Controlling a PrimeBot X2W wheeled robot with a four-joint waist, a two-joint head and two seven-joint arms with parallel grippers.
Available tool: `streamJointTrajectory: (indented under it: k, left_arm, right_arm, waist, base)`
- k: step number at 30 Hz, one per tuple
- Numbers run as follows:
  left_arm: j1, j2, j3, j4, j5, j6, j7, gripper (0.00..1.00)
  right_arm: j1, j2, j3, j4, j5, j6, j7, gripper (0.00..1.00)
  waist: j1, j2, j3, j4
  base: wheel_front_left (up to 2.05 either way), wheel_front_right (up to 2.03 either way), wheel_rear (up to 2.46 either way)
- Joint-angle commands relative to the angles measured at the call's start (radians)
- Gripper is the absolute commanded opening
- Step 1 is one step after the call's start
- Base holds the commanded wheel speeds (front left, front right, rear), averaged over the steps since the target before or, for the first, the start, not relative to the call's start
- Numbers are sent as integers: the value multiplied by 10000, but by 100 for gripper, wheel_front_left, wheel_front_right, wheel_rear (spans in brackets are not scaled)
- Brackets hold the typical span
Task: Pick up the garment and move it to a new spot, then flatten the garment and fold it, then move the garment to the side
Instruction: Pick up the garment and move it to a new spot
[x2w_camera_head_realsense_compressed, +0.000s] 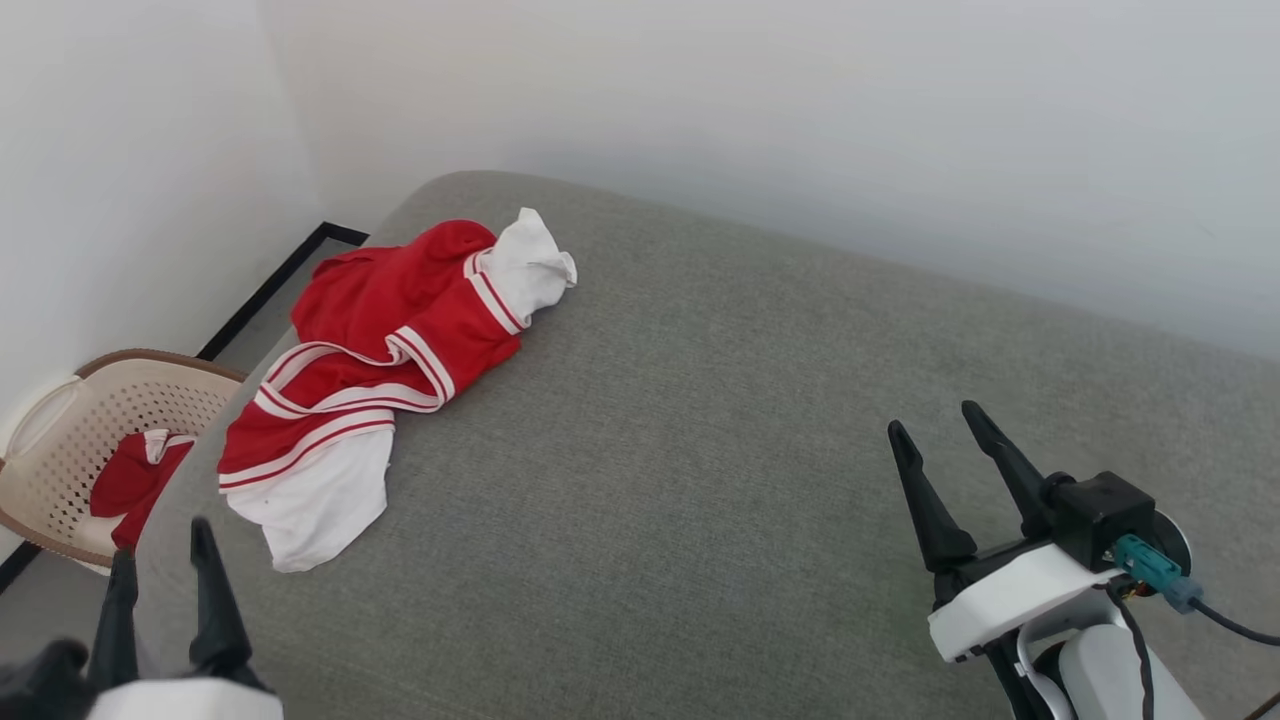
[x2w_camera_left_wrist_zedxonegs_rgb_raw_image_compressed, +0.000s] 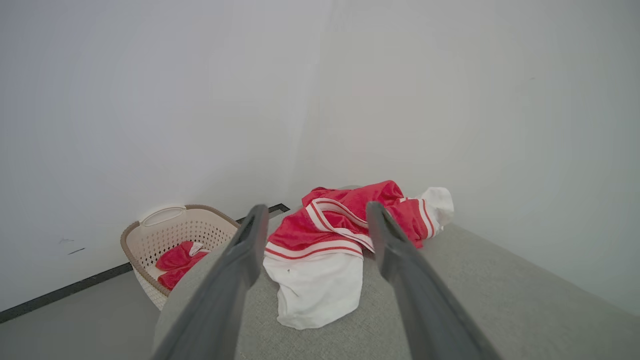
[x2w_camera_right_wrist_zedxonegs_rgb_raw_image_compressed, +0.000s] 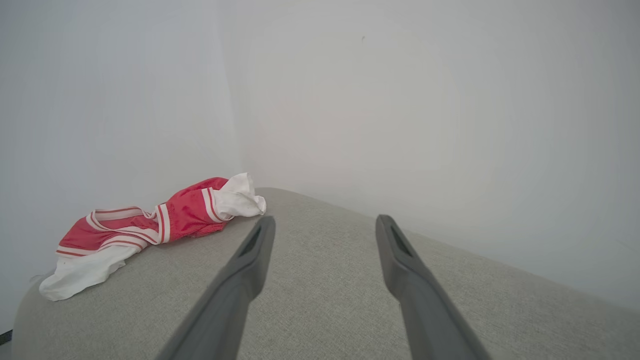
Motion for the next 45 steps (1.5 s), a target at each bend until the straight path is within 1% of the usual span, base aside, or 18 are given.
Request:
streamJointTrajectory:
  k: [1, 3, 5, 8, 13, 16, 22, 25, 28, 32, 33, 35, 36, 38, 39, 41, 43, 45]
  left_arm:
    - [-317, 16, -40, 71, -118, -40, -48, 100]
    - [-690, 168, -71, 252, -124, -36, -48, 100]
    - [-1142, 472, -185, 541, 97, -37, -48, 100]
    - [-2024, 877, -373, 1144, 65, -40, -38, 100]
    - [-3580, 1809, -819, 2455, -313, -43, 80, 100]
    - [-4614, 2400, -1106, 3531, -806, -43, 241, 100]
    - [-6474, 3172, -1985, 5634, -1577, -44, 529, 100]
    - [-7280, 3421, -2369, 6706, -2077, -45, 783, 100]
    - [-8078, 3681, -2687, 7716, -2393, -43, 1277, 100]
    - [-8968, 3871, -2905, 8955, -2828, -44, 2059, 100]
    - [-8968, 3871, -2905, 8955, -2828, -44, 2059, 100]
    - [-9303, 3917, -2965, 9627, -2877, -44, 2613, 100]
    - [-9532, 3865, -2836, 9979, -3138, -44, 2960, 100]
    - [-9875, 3862, -2972, 10516, -3088, -41, 3673, 100]
    - [-10037, 3813, -2886, 10729, -3275, 44, 4041, 100]
    - [-10047, 3649, -3011, 11105, -3250, 240, 5033, 100]
    - [-9995, 3454, -3042, 11365, -3366, 570, 6177, 100]
    - [-9900, 3276, -3071, 11497, -3428, 801, 6957, 100]
  right_arm:
    - [-24, -21, -60, -62, -98, -3, -51, 100]
    - [-117, -64, -127, -81, -149, -3, -51, 100]
    - [-197, -98, -183, -131, -225, -3, -46, 100]
    - [-278, -161, -307, -226, -339, -3, -12, 100]
    - [-476, -282, -455, -505, -558, -3, 143, 100]
    - [-638, -371, -565, -810, -658, -3, 302, 100]
    - [-974, -540, -756, -1549, -906, -3, 688, 100]
    - [-1108, -603, -834, -1923, -1054, -3, 903, 100]
    - [-1221, -637, -916, -2308, -1191, -3, 1110, 100]
    - [-1348, -674, -1006, -2829, -1347, -3, 1346, 100]
    - [-1348, -674, -1006, -2829, -1347, -3, 1346, 100]
    - [-1353, -687, -1062, -3061, -1413, -3, 1470, 100]
    - [-1363, -693, -1077, -3195, -1448, -3, 1539, 100]
    - [-1368, -681, -1136, -3412, -1500, -3, 1669, 100]
    - [-1369, -684, -1156, -3510, -1540, -3, 1715, 100]
    - [-1377, -681, -1179, -3701, -1573, -3, 1820, 100]
    - [-1376, -684, -1217, -3835, -1630, -3, 1921, 100]
    - [-1382, -672, -1250, -3974, -1657, -3, 1993, 100]
  waist:
    - [0, 0, 121, -98]
    - [0, 0, 286, -212]
    - [0, 0, 472, -348]
    - [0, 0, 757, -561]
    - [0, 0, 1345, -966]
    - [0, 0, 1800, -1226]
    - [0, 0, 2872, -1724]
    - [0, 0, 3437, -1962]
    - [0, 0, 3973, -2190]
    - [0, 0, 4618, -2418]
    - [0, 0, 4618, -2418]
    - [0, 0, 4879, -2488]
    - [0, 0, 4998, -2516]
    - [0, 0, 5210, -2560]
    - [0, 0, 5299, -2573]
    - [0, 0, 5446, -2605]
    - [0, 0, 5555, -2627]
    - [0, 0, 5658, -2636]
  base:
    - [0, 0, 0]
    - [0, 0, 0]
    - [0, 0, 0]
    - [0, 0, 0]
    - [0, 0, 0]
    - [0, 0, 0]
    - [0, 0, 0]
    - [0, 0, 0]
    - [0, 0, 0]
    - [0, 0, 0]
    - [0, 0, 0]
    - [0, 0, 0]
    - [0, 0, 0]
    - [0, 0, 0]
    - [0, 0, 0]
    - [0, 0, 0]
    - [0, 0, 0]
    - [0, 0, 0]
